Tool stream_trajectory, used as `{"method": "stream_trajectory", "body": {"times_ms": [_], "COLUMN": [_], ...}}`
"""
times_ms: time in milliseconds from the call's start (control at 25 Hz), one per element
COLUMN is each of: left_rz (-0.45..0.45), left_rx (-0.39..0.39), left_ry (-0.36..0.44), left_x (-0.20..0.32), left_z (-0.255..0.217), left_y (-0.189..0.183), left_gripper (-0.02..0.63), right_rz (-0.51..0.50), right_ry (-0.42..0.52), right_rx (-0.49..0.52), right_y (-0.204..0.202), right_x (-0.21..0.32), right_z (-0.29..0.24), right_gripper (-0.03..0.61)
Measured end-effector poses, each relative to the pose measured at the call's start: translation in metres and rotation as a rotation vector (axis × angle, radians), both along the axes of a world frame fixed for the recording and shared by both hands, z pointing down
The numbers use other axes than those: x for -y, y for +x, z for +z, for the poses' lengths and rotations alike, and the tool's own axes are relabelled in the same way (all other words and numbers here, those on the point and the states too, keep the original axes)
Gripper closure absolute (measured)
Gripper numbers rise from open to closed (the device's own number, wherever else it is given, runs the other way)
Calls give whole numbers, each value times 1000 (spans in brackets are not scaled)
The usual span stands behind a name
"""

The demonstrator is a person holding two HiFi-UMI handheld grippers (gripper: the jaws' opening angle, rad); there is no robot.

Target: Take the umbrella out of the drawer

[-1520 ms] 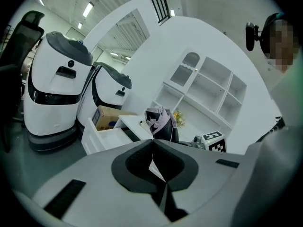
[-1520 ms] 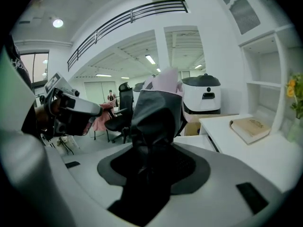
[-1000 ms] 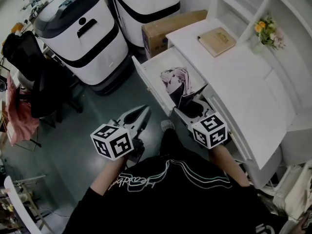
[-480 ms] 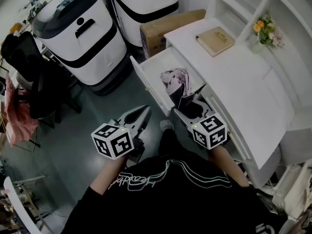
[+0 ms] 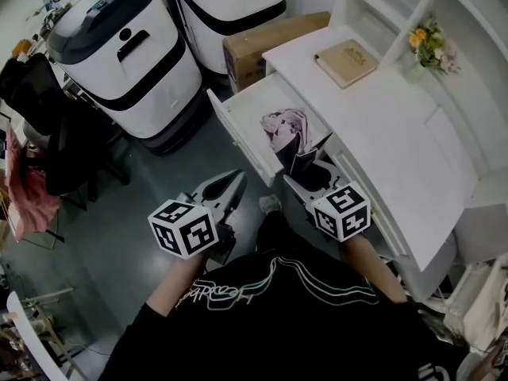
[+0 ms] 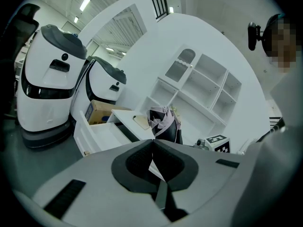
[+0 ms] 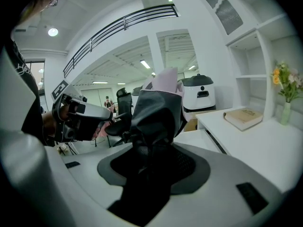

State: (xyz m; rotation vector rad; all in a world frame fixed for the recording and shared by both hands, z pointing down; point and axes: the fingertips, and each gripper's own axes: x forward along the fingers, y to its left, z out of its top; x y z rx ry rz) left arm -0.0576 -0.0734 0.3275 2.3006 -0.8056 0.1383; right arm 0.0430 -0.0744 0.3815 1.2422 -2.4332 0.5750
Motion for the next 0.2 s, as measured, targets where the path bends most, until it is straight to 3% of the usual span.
{"method": "stream_trajectory", "body": {"times_ms": [200], "left_rz": [6], "left_rx": [1], "left_ry": [-6], "left_x": [-1], "left_z": [5], "left_y": [1], "left_gripper": [594], "right_rz": [12], "right_ry": [-3], "right_rx": [4], "right_y": [2], "right_x": [-2], "right_z": [4], "right_gripper": [371]}}
